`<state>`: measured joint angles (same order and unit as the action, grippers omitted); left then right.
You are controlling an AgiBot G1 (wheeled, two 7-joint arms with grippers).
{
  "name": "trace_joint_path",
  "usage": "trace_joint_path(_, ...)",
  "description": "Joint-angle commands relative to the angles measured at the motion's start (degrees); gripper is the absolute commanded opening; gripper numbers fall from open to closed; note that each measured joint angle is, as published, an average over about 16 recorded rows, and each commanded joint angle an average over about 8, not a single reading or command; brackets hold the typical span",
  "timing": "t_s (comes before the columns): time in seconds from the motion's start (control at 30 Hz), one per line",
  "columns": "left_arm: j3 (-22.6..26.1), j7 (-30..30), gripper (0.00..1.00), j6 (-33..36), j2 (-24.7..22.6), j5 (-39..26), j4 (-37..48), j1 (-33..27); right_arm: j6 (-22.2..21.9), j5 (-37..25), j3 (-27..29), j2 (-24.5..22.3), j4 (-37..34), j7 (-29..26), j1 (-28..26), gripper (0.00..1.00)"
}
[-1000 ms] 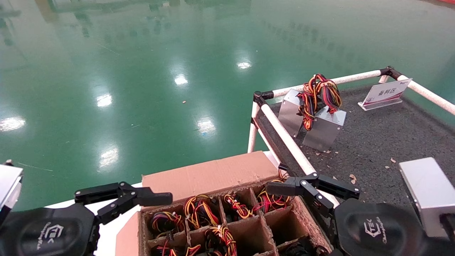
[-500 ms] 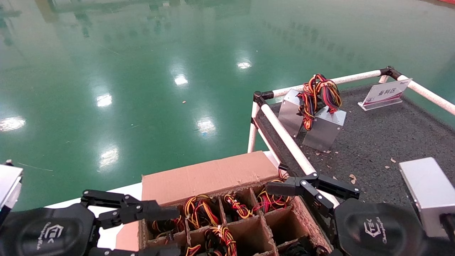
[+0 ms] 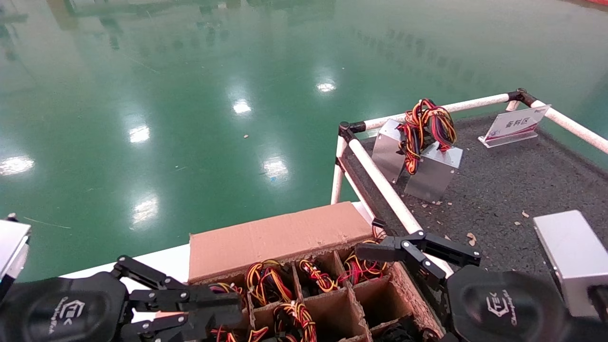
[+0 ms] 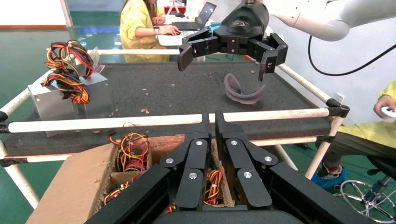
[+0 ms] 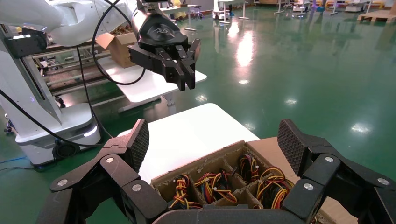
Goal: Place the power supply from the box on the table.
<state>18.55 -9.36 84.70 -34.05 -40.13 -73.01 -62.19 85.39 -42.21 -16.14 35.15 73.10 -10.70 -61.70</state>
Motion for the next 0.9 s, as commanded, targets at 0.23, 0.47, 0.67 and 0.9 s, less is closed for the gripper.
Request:
trace_joint_path(0.23, 0.0, 0.0, 1.0, 0.0, 0.0, 0.0, 0.0, 0.0, -1.6, -2.4, -0.9, 0.6, -1.5, 0.1, 0.0, 1.0)
trace_joint_path(0.47, 0.0, 0.0, 1.0, 0.0, 0.0, 0.0, 0.0, 0.0, -5.4, -7.1, -3.2, 1.2, -3.5, -2.3, 0.8, 1.0)
trace_joint_path(0.67, 0.0, 0.0, 1.0, 0.0, 0.0, 0.0, 0.0, 0.0, -7.5, -9.0, -5.1, 0.5, -1.7, -6.7, 3.7, 1.0)
trace_joint_path(0.9, 0.0, 0.0, 1.0, 0.0, 0.0, 0.0, 0.0, 0.0, -10.9, -13.9, -8.3, 0.4, 1.8, -12.4, 5.9, 1.0)
